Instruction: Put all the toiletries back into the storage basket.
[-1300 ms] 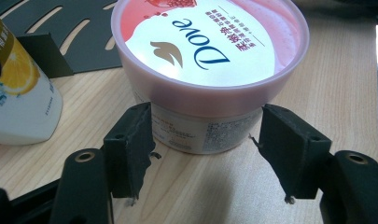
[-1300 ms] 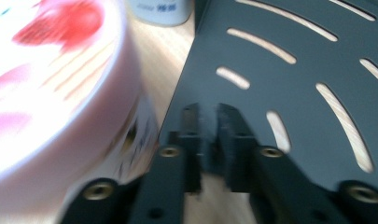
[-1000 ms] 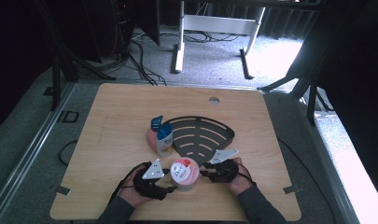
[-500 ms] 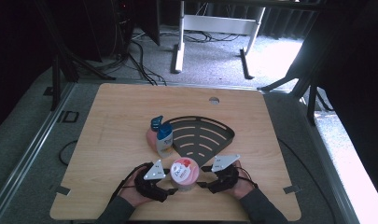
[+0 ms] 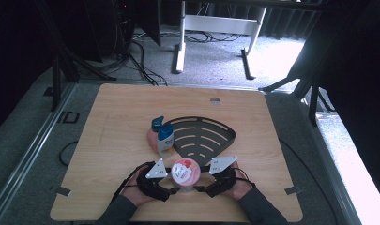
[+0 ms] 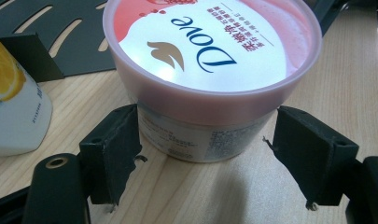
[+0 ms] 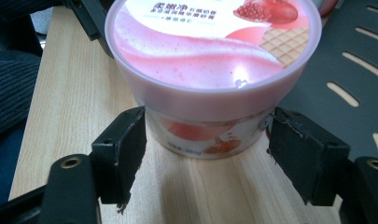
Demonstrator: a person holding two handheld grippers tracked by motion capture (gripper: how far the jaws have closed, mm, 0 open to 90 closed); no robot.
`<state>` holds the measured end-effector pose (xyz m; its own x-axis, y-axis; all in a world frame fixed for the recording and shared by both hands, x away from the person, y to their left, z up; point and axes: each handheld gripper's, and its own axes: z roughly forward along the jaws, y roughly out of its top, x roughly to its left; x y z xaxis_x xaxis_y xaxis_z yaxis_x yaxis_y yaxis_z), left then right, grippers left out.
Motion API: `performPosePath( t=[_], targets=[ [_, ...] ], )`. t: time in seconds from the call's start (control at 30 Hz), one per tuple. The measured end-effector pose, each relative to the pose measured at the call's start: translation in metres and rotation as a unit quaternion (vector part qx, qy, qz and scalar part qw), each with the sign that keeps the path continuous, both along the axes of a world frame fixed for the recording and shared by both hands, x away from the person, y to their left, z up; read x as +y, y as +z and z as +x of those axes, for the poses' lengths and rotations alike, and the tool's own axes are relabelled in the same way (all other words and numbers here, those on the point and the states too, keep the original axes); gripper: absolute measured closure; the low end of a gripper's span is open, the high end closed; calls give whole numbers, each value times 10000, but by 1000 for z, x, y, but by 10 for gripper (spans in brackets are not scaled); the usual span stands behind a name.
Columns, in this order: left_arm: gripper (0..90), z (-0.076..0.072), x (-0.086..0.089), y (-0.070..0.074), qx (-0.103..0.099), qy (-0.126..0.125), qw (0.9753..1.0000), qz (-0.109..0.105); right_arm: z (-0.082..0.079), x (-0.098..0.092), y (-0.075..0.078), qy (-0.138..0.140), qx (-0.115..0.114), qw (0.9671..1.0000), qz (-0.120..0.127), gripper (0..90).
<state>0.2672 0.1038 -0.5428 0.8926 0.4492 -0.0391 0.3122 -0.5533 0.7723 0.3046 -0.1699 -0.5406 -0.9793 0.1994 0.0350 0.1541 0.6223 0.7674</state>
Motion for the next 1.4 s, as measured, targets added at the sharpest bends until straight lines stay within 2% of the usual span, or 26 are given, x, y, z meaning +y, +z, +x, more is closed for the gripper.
performPosePath(
  t=[0.17,0.3,0.73,0.9,1.13,1.27,1.4],
  targets=[
    [231,-1,-1,1,-60,-5,10000,27,-1,0,2,8,-62,10000,13,268],
    [239,-3,-1,5,-221,13,9998,13,-1,0,5,-5,-103,9999,62,273],
    [240,-7,-2,7,-217,30,9997,105,-6,1,7,-5,-248,9997,-43,275],
    [240,-7,-4,8,-194,9,9997,143,-8,0,9,-26,-230,9997,-82,275],
    [241,-8,-8,15,-130,23,9999,67,-11,-5,16,-41,-260,9996,-29,274],
    [240,-4,-12,19,-129,48,9998,116,-8,-8,19,-73,-245,9997,-7,274],
    [240,0,-17,20,-96,59,9999,130,-5,-11,22,-76,-334,9994,-65,275]
  ],
)
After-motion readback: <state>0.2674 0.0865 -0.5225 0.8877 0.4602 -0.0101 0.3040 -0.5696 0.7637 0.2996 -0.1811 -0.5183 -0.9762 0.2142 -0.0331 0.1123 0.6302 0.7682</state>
